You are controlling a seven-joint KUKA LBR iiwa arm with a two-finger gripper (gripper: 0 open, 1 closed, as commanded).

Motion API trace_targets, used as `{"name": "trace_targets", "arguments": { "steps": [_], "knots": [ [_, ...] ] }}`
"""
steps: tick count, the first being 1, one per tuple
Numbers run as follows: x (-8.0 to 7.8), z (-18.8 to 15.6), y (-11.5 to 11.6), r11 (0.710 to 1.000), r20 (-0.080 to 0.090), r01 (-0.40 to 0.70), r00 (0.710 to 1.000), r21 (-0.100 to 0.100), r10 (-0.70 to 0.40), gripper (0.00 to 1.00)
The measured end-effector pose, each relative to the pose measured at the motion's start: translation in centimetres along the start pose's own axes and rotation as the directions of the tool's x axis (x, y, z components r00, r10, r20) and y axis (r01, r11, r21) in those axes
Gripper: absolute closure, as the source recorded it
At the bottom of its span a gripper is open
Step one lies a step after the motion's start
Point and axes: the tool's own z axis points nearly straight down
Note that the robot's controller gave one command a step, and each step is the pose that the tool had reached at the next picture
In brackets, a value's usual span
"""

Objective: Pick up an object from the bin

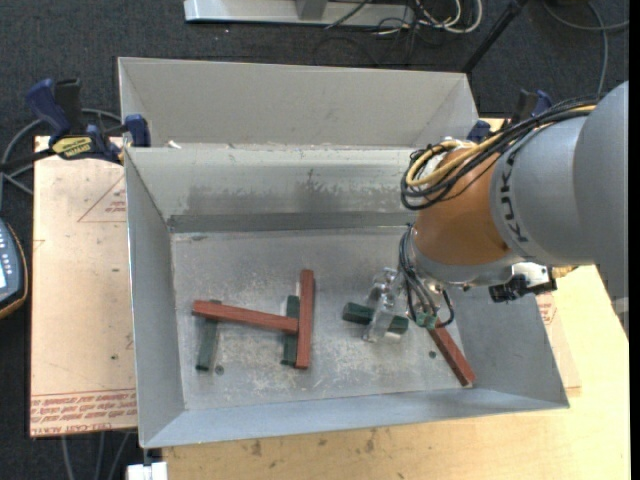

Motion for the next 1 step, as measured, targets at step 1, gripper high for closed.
{"name": "trace_targets", "arguments": {
  "steps": [1],
  "knots": [
    [-0.12,-4.61,0.08,1.0,0.003,0.001,1.0,-0.002,-0.001,1.0]
  ]
}}
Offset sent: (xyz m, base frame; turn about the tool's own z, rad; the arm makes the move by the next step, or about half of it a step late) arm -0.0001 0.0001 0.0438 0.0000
